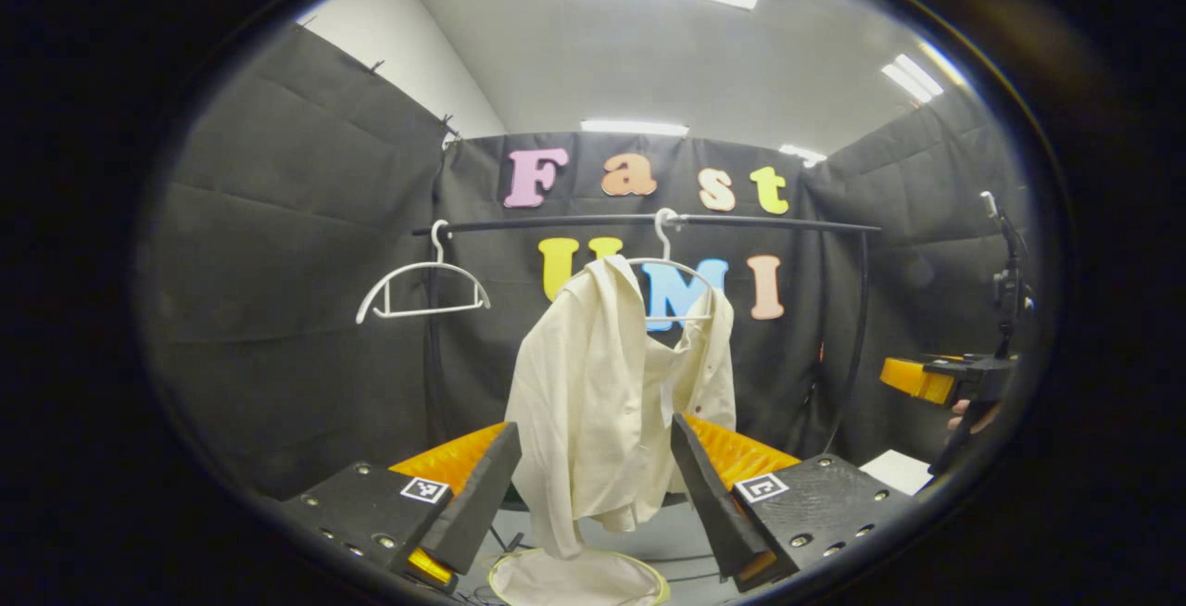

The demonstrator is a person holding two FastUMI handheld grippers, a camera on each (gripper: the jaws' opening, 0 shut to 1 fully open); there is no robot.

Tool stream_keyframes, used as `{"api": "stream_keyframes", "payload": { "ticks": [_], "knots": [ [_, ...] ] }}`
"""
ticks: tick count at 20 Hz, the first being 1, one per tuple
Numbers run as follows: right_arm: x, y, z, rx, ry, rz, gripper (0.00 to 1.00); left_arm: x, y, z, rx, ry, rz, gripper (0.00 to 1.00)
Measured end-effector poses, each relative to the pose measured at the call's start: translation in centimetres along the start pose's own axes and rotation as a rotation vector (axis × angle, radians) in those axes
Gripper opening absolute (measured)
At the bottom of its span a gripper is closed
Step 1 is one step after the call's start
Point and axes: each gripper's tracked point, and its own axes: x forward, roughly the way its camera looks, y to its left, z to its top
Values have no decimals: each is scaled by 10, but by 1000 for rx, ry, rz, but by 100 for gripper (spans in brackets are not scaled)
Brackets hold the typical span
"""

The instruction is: Grasp the clothes on the hanger with both hands and then place them into the laundry hamper below.

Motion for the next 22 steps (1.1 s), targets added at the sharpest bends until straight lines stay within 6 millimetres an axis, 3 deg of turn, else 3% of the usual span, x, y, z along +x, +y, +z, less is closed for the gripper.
{"api": "stream_keyframes", "payload": {
  "ticks": [8,18,19,22],
  "knots": [
    [-1,3,-1,-21,19,-8,98,4,3,-7,-26,8,7,95],
    [27,24,15,-24,18,19,98,5,3,7,-24,-7,29,95],
    [32,25,16,-27,17,23,98,8,2,11,-22,-10,27,94],
    [52,32,18,-27,18,47,98,51,-12,17,-16,-7,22,96]
  ]
}}
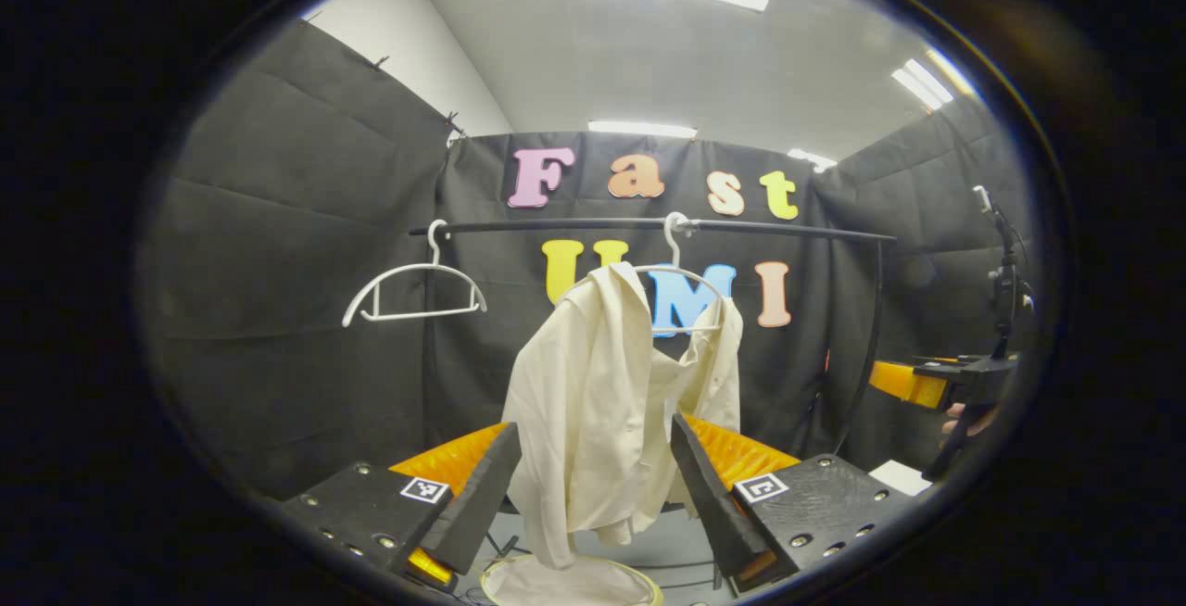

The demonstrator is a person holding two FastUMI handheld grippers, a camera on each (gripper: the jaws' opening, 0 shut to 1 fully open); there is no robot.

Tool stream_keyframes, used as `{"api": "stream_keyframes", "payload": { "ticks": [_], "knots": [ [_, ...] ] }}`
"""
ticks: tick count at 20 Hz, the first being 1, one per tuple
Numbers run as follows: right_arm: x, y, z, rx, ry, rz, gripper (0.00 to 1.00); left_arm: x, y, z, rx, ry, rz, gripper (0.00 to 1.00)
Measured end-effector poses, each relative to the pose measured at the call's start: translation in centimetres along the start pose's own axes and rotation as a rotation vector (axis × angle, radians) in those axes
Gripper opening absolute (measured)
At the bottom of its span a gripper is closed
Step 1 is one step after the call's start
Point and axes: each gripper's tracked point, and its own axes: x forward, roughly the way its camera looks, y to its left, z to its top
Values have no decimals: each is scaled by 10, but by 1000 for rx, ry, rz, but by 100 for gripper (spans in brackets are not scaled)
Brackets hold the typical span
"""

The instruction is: Grasp the clothes on the hanger with both hands and then place them into the laundry hamper below.

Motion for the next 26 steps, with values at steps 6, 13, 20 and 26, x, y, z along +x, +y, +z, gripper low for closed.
{"api": "stream_keyframes", "payload": {
  "ticks": [6,13,20,26],
  "knots": [
    [57,5,2,38,9,56,98,57,-22,16,-12,-9,55,95],
    [119,-8,-10,57,39,105,98,135,-35,12,-29,13,193,96],
    [167,-17,-34,34,91,197,98,191,-43,0,3,17,341,95],
    [192,-14,-71,9,158,297,98,215,-16,-10,57,7,552,95]
  ]
}}
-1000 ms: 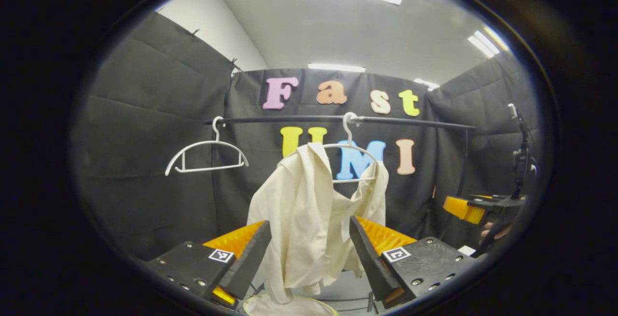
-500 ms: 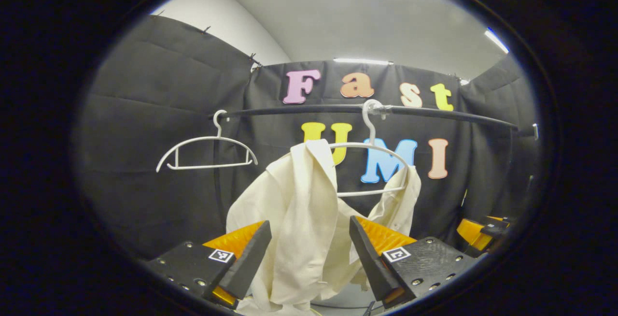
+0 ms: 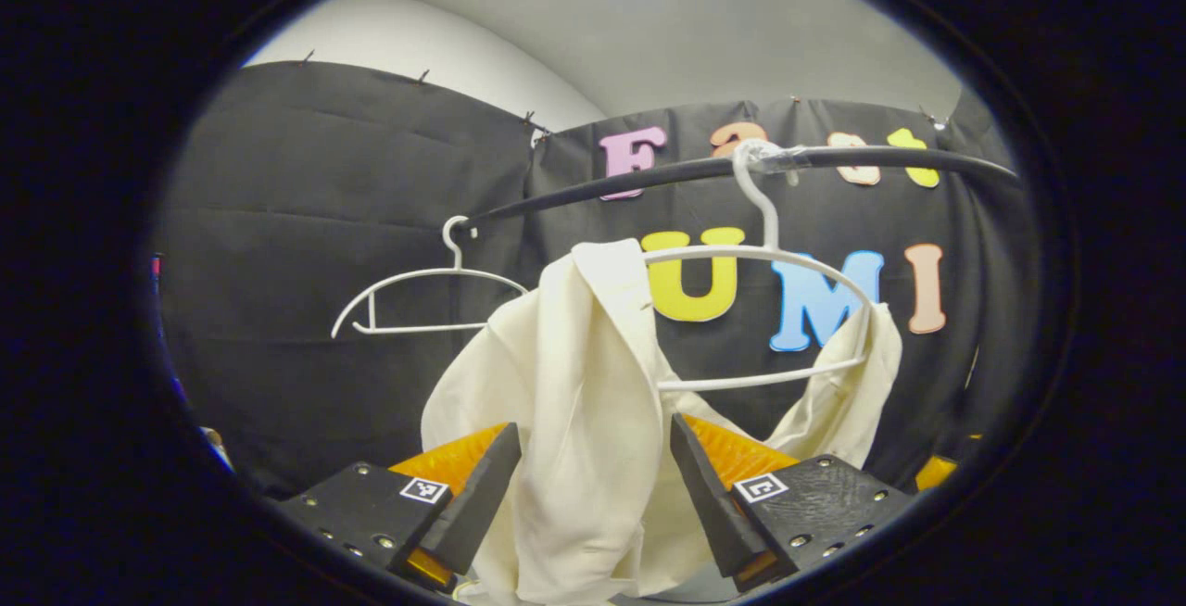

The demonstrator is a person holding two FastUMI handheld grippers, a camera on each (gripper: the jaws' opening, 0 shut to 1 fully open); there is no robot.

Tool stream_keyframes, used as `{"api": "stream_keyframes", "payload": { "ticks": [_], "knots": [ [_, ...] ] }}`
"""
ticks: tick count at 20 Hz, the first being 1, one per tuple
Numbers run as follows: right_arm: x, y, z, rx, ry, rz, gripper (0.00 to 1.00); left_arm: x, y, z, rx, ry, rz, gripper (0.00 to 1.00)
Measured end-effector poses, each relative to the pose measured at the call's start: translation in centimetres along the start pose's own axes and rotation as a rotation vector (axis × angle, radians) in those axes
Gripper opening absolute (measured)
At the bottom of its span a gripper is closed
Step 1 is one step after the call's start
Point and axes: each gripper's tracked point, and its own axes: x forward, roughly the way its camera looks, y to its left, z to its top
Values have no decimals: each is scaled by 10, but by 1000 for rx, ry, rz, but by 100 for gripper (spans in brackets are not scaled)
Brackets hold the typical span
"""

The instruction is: Grasp the clothes on the hanger with both hands and then place them into the laundry hamper below.

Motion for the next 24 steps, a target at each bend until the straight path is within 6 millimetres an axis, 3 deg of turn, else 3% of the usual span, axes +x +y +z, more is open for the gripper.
{"api": "stream_keyframes", "payload": {
  "ticks": [6,8,10,12,13,14,16,22,24],
  "knots": [
    [19,15,-6,-14,20,99,98,21,12,-6,75,-3,127,94],
    [24,19,-3,-16,13,120,98,21,14,-7,87,-2,144,73],
    [30,21,-3,-15,13,137,98,21,19,-9,95,2,175,68],
    [37,22,-2,-10,19,146,98,20,21,-9,88,-4,171,29],
    [40,22,-1,-2,18,149,98,20,17,-9,77,-4,143,16],
    [43,23,3,9,13,154,98,19,18,-11,77,-3,132,16],
    [48,28,15,30,-9,166,98,16,20,-7,38,-9,110,1],
    [72,61,57,81,-86,243,98,11,20,0,52,-26,99,1],
    [77,76,60,95,-87,268,98,6,22,2,49,-29,95,2]
  ]
}}
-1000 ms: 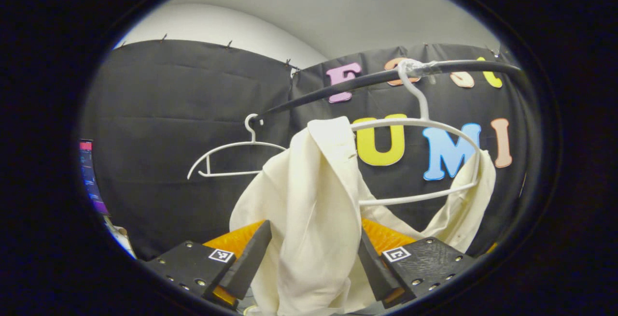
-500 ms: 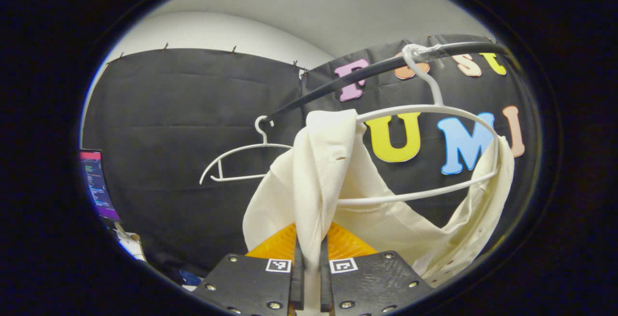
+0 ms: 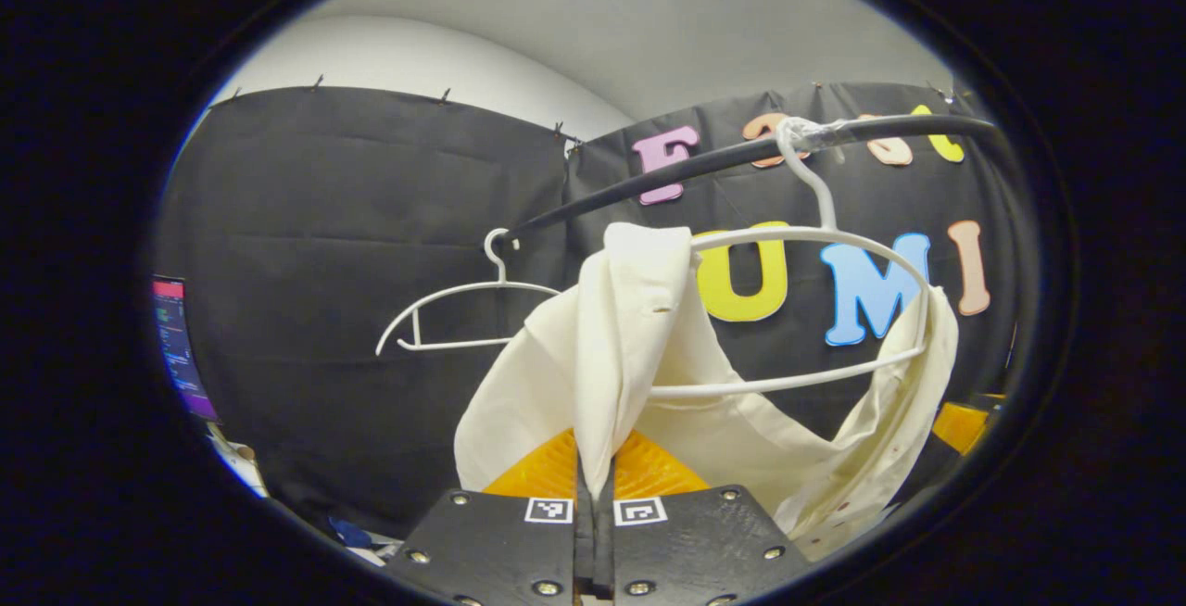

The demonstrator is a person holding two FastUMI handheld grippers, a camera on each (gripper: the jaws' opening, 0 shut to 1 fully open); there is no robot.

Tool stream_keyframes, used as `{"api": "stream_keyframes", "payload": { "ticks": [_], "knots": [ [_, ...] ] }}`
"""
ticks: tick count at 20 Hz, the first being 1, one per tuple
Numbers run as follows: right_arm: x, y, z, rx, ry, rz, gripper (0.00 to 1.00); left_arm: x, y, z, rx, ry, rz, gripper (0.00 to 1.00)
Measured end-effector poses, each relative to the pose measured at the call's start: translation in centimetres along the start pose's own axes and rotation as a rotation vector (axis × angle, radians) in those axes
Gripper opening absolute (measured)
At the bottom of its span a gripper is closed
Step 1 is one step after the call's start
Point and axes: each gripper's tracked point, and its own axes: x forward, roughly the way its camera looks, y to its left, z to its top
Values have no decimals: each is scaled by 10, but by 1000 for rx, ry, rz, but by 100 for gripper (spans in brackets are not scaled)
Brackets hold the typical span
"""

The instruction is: Grasp the clothes on the hanger with both hands and then place them into the laundry hamper below.

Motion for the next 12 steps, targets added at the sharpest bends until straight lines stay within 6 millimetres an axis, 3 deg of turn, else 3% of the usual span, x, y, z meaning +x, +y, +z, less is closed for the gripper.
{"api": "stream_keyframes", "payload": {
  "ticks": [2,6,8,12],
  "knots": [
    [11,7,0,0,1,7,98,-2,3,2,-3,-3,0,2],
    [43,0,-7,-22,16,-38,98,-1,0,1,0,-3,2,2],
    [53,-7,-8,-23,2,-81,92,-1,1,0,7,-4,2,2],
    [71,-21,-5,-27,-26,-139,95,0,-4,-1,15,0,-2,2]
  ]
}}
